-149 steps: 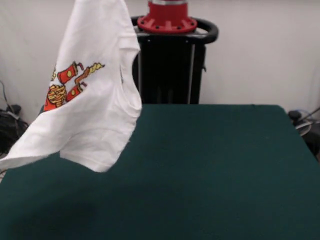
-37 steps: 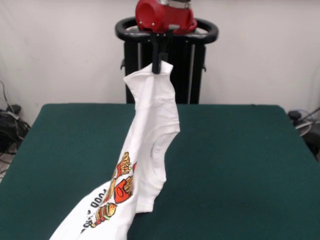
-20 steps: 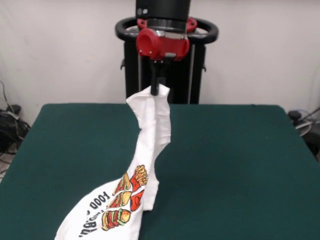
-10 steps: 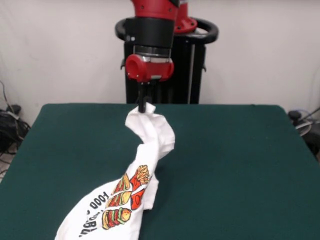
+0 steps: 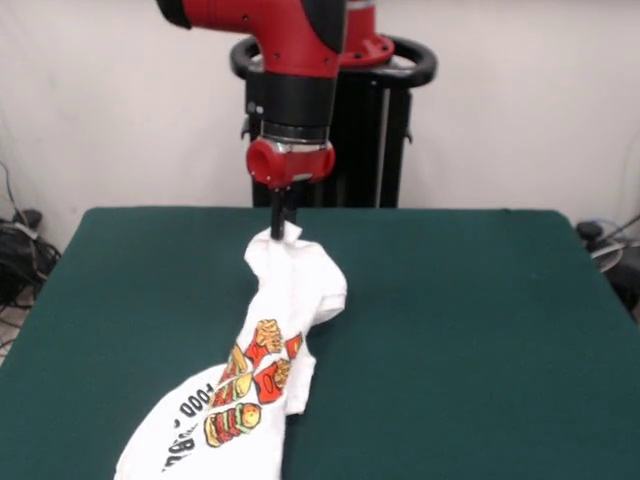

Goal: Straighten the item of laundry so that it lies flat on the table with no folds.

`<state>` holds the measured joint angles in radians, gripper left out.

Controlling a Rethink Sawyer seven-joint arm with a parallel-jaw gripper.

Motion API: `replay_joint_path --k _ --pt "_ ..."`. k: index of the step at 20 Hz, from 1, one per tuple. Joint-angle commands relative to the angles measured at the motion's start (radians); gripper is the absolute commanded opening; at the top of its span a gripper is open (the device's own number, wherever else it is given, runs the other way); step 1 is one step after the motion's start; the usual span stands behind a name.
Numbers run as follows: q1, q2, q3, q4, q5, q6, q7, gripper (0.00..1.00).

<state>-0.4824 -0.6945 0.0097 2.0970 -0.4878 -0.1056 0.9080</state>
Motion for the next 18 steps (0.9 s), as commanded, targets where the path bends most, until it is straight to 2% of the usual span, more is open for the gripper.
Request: replay_joint_path --k 1,13,18 --pt "0.040 0.118 -0.075 -0.034 -0.046 -0.054 0.186 0.00" --pt "0.031 0.227 -0.132 -0.083 -0.094 -0.039 0.154 0.00" --pt "-0.017 0.267 -0.112 -0.082 -0.134 -0.065 0.155 0.00"
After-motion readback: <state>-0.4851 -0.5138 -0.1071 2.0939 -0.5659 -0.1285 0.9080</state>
